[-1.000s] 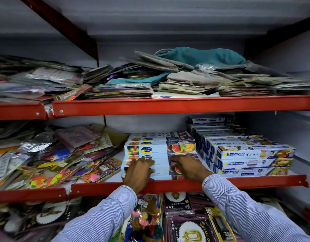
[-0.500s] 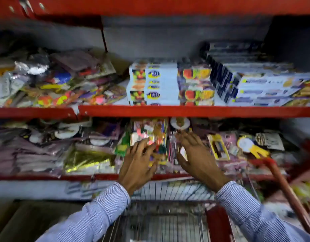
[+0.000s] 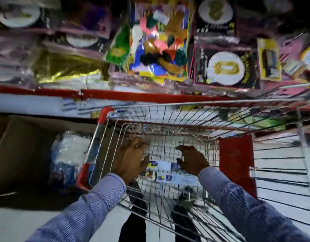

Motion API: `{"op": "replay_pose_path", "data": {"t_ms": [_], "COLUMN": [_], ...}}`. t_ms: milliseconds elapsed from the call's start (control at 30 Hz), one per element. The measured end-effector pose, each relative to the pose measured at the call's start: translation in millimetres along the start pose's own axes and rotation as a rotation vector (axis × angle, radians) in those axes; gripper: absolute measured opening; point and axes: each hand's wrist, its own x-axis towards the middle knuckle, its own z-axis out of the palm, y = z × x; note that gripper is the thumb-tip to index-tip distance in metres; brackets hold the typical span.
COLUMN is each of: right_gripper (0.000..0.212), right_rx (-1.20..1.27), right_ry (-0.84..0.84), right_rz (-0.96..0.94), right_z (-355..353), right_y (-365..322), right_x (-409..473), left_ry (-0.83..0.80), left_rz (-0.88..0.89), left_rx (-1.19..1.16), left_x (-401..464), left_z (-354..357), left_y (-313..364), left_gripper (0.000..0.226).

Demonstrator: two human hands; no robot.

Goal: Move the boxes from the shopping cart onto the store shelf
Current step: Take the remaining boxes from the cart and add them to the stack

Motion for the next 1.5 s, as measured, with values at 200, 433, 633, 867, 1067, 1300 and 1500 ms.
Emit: {"op": "replay_pose_path", "data": {"t_ms": [200,433,633,867,1067,1300,1500], "right_gripper": [0.065,0.061,0.056,0.054,0.055,0.049,0.048], "right_rx": [-0.123,-0.172,-0.223,-0.226,-0.233,-0.243,-0.413], "right_ry": [-0.244,-0.283,-0.214,-0.017,0.121,0.329,0.526], "right_rz": [0.025,-0.079,-0.141,-0.253,-0.308,-0.461,-0.536], "right_z": [88.0,114.9,97.0,59.0,18.7,-77.0,-208.9], "right_y": [15.0,33.6,43.9,59.6,52.0,10.7,-54.7], "right_x": [56.4,87.7,98.3,88.1,70.0,34.8,-22.5], "left_ry": [-0.071,-0.202,-0.326,-0.574,-0.516,-0.281,0.044], "left_rz": [0.013,0.250,0.335,0.224,0.161,0.232,0.311], "left_rx": [-0.019,0.171,0.211,0.321,0.249,0.140,0.300], "left_x": [9.3,12.3,17.4,42.9,45.3,27.3,0.9], "left_z": [50.3,70.6,108.8,157.2,156.2,48.8,-112.0], "left_y": [-33.5,-34.7,-5.0,0.3,4.1,29.0,80.4], "left_gripper": [0.059,0.045,0.009,0.033,0.026,0.055,0.048]}}
